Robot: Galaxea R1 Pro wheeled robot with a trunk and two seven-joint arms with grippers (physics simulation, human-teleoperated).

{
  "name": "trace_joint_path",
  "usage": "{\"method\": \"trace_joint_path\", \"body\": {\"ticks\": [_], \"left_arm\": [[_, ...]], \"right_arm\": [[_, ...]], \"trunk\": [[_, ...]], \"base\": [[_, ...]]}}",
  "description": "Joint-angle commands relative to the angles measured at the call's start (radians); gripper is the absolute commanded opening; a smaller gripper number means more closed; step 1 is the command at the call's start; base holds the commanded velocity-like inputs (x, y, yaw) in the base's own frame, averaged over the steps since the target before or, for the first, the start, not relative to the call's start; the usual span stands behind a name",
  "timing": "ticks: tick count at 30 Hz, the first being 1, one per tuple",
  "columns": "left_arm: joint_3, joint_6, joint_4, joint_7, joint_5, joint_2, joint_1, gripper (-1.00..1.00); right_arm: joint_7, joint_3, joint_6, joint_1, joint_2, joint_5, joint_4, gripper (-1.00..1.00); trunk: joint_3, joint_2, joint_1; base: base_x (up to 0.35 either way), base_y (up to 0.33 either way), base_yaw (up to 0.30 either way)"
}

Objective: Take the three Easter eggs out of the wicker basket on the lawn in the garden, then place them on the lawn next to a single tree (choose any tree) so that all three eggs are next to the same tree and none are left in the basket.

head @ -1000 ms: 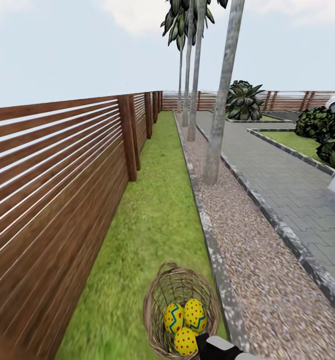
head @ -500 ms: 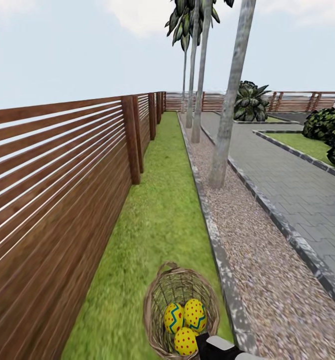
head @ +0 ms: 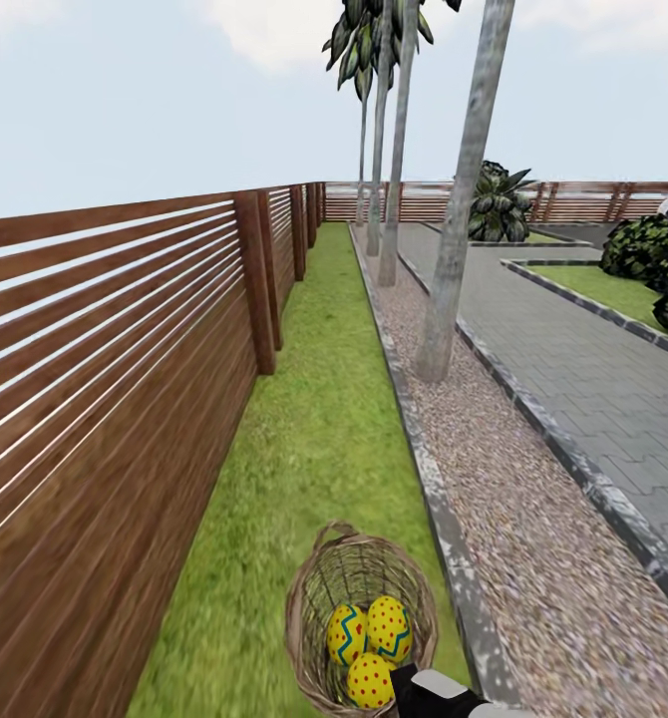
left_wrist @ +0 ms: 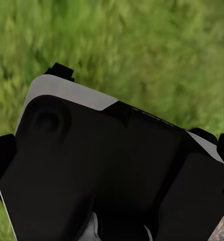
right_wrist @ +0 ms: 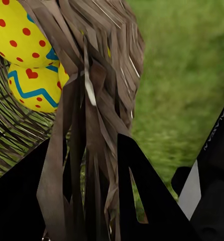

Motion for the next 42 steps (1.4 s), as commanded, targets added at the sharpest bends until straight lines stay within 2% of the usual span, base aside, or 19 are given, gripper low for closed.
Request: {"method": "trace_joint_path", "body": {"ticks": [1, 42], "left_arm": [[0.001, 0.002, 0.002, -0.003, 0.011, 0.0, -0.001, 1.0], [0.001, 0.002, 0.002, -0.003, 0.011, 0.0, -0.001, 1.0]], "right_arm": [[-0.001, 0.004, -0.006, -0.001, 0.0, -0.003, 0.001, -1.0], [-0.003, 0.004, -0.004, -0.001, 0.0, -0.004, 0.001, -1.0]], "trunk": [[-0.002, -0.002, 0.001], [-0.004, -0.002, 0.001]], "base": [[0.325, 0.073, -0.006], [0.325, 0.006, -0.013]]}}
